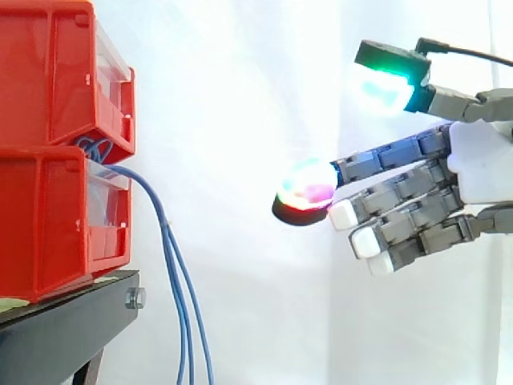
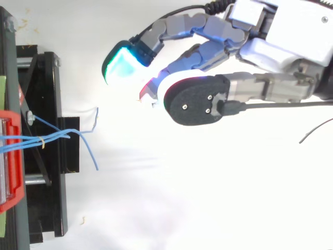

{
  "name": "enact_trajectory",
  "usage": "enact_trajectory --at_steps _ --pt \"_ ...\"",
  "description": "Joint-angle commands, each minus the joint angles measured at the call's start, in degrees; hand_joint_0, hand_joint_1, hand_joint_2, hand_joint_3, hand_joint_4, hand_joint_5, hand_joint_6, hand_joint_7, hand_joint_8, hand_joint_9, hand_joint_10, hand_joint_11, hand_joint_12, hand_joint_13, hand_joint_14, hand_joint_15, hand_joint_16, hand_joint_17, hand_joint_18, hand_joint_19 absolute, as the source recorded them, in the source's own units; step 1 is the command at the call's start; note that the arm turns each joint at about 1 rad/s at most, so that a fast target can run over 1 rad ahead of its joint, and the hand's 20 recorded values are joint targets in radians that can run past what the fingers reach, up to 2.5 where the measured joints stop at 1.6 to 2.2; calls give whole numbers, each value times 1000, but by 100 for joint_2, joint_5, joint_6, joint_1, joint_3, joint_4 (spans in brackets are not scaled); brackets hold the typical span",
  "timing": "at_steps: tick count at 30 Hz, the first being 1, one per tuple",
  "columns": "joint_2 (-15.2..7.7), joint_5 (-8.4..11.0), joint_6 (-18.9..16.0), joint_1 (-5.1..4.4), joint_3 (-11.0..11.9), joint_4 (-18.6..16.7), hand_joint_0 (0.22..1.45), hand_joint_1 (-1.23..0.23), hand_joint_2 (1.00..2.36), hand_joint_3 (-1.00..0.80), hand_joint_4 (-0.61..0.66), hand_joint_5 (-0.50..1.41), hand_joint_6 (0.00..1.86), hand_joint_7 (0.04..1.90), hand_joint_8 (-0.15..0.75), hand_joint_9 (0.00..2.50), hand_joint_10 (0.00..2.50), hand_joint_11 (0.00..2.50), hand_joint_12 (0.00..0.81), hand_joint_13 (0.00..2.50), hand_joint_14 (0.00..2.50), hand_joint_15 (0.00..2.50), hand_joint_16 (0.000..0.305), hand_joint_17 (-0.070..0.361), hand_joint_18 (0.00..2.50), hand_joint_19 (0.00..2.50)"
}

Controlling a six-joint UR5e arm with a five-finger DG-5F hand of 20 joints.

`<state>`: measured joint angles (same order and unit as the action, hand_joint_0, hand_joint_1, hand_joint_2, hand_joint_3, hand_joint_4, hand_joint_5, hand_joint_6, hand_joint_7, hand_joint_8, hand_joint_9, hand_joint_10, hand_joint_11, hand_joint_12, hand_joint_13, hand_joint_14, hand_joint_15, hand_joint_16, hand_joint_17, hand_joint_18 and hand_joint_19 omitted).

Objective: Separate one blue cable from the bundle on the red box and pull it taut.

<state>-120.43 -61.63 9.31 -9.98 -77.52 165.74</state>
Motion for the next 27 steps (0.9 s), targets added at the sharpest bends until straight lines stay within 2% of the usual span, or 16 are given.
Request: enact_trajectory --at_steps 1,6,14,18,21,25,27 --pt "-121 55 9 -4 0 -200 512 -473 1002 -479 150 -184 502 752 200 799 12 319 327 844 19 455 61 137 427 680" --pt "-270 152 9 -4 0 -393 512 -472 1001 -482 153 -182 502 749 203 796 12 318 326 842 19 456 61 137 434 689" --pt "-569 160 9 -13 0 -832 510 -473 1001 -484 162 -179 502 751 206 793 14 316 328 834 20 454 61 138 429 673" --pt "-753 152 1 -22 0 -1166 510 -472 1001 -486 163 -178 502 751 207 793 12 306 329 830 20 453 61 138 419 672" --pt "-903 160 18 -48 0 -1615 510 -471 1001 -486 170 -176 502 748 207 791 15 315 330 829 19 452 61 138 416 672" --pt "-1052 160 36 -48 26 -1808 511 -468 1000 -489 174 -172 502 750 208 797 12 312 331 827 20 457 61 137 423 673" --pt "-1228 152 27 -31 132 -1957 511 -468 1001 -489 171 -172 502 747 207 795 12 312 331 822 18 450 61 136 414 671"
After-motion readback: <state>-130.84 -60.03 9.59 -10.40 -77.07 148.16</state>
